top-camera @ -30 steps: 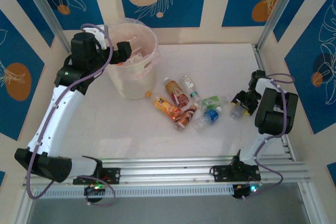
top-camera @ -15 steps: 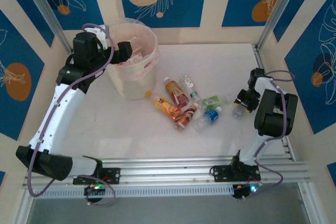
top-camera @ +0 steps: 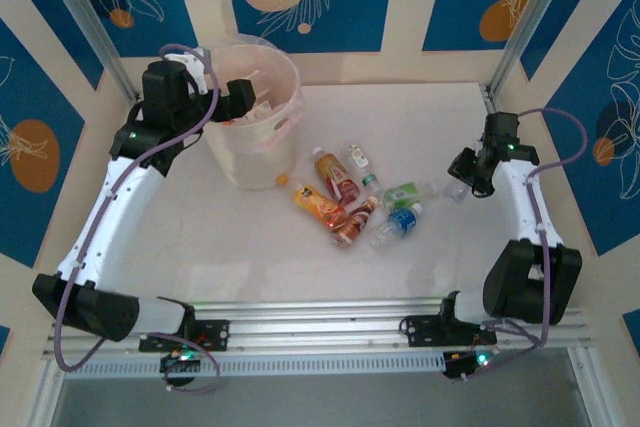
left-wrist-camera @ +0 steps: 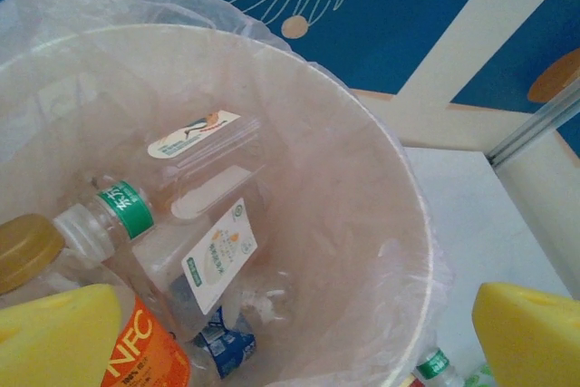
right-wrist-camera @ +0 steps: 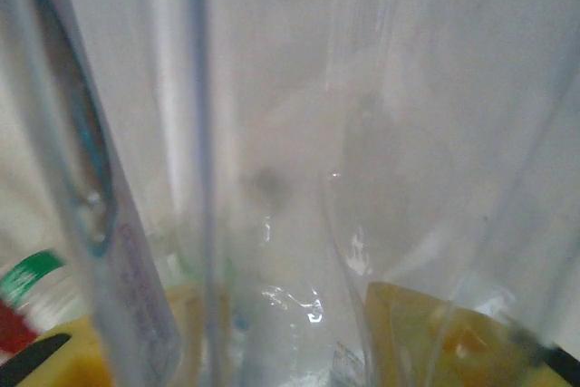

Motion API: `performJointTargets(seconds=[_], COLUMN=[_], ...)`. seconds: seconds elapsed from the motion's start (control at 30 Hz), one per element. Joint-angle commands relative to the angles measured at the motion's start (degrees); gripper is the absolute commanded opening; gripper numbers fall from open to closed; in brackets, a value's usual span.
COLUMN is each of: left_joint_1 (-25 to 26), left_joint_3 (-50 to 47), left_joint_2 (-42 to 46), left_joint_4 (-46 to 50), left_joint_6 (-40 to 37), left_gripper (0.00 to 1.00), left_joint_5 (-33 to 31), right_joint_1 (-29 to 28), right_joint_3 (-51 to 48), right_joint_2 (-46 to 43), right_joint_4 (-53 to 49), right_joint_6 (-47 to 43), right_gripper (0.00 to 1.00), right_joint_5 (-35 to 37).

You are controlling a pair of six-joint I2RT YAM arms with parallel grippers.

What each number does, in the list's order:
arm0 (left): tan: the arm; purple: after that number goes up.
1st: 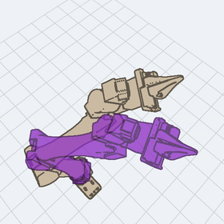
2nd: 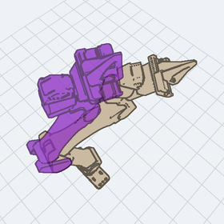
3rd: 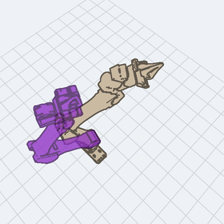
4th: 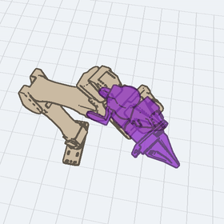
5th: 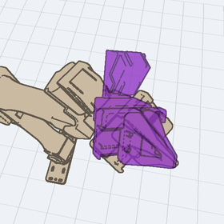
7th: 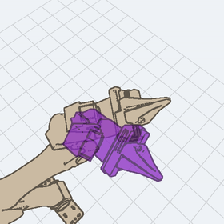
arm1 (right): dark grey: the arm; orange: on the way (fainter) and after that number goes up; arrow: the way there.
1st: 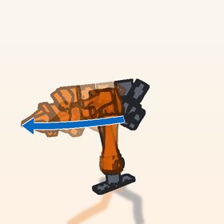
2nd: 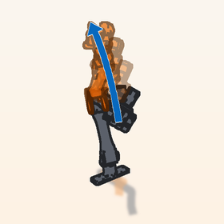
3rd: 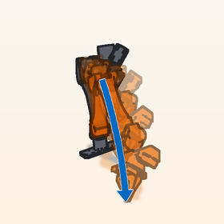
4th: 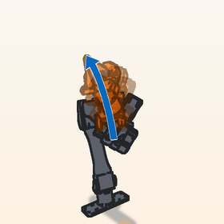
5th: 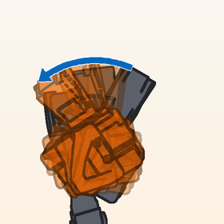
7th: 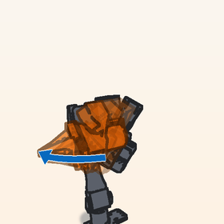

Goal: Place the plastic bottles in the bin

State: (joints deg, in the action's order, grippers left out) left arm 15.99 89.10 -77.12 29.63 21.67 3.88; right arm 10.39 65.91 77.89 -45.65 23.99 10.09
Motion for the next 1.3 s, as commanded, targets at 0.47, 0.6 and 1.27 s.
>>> performJointTargets(seconds=[0.47,0.6,1.27], left_joint_1=[9.5,15.5,22.2], left_joint_3=[4.2,8.9,17.4], left_joint_2=[-5.3,-9.1,-18.1], left_joint_4=[-7.4,-8.2,-8.1], left_joint_6=[4.1,2.2,-1.7], left_gripper=[1.0,0.99,0.99], left_joint_5=[14.4,17.7,29.9], right_joint_1=[-24.6,-28.4,-36.8], right_joint_3=[-3.3,-3.6,-3.8], right_joint_2=[-14.2,-13.7,-13.0], right_joint_4=[23.7,27.1,36.8], right_joint_6=[-1.7,-2.2,-3.7], right_gripper=[0.31,0.31,0.35], right_joint_5=[-18.1,-19.4,-27.5])
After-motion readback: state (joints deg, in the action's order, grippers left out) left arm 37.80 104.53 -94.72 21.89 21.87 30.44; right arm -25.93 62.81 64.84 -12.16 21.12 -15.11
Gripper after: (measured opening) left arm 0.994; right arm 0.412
